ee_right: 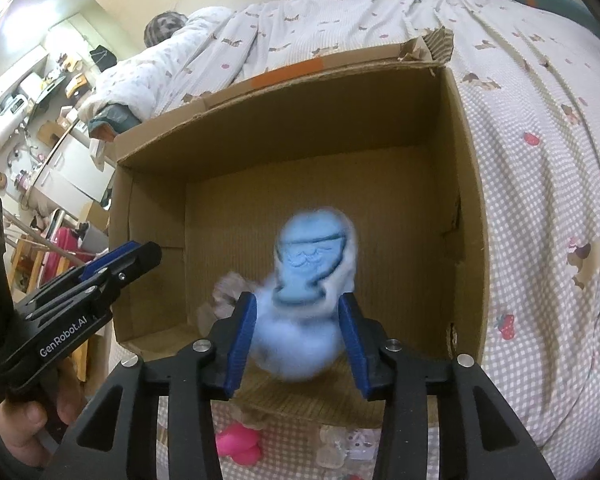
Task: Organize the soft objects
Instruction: 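Open both grippers to drop the plush toy and lace cloth into the box, then withdraw both grippers from the box back toward the items on the bed, then grasp the clear plastic bag with the right gripper while the left gripper grasps the tan tube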
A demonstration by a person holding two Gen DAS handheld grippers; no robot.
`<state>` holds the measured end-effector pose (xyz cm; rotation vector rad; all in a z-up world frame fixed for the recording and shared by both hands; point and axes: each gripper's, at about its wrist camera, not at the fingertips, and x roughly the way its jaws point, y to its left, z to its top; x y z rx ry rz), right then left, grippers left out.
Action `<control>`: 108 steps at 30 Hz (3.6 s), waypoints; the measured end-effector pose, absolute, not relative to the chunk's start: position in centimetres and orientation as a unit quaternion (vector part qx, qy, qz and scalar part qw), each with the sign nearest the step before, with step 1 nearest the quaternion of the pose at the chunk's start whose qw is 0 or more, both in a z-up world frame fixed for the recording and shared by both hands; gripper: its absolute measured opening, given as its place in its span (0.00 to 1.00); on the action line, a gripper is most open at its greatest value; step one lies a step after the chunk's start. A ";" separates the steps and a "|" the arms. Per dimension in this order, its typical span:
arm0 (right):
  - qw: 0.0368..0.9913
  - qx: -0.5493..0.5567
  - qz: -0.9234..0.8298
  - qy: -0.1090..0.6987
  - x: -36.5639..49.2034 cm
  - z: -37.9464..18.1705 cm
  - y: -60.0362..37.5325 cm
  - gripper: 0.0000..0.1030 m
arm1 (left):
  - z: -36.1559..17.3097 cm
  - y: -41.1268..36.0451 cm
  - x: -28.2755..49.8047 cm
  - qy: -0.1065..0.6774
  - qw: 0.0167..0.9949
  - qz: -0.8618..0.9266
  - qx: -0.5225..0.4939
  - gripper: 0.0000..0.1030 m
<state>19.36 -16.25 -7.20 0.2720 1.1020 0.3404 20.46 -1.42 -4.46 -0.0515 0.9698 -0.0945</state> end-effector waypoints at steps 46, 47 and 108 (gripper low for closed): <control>0.861 0.122 0.133 0.476 15.3 -3.9 -17.6 0.98 | -0.9 2.3 14.6 0.445 0.894 -0.005 -0.049 0.69; 0.861 0.119 0.134 0.476 15.0 -3.9 -17.7 0.98 | -0.9 2.4 14.4 0.446 0.894 -0.004 -0.050 0.69; 0.769 0.218 0.062 0.598 10.5 -11.4 -20.0 0.98 | -11.9 1.0 9.8 0.622 0.771 -0.046 -0.130 0.58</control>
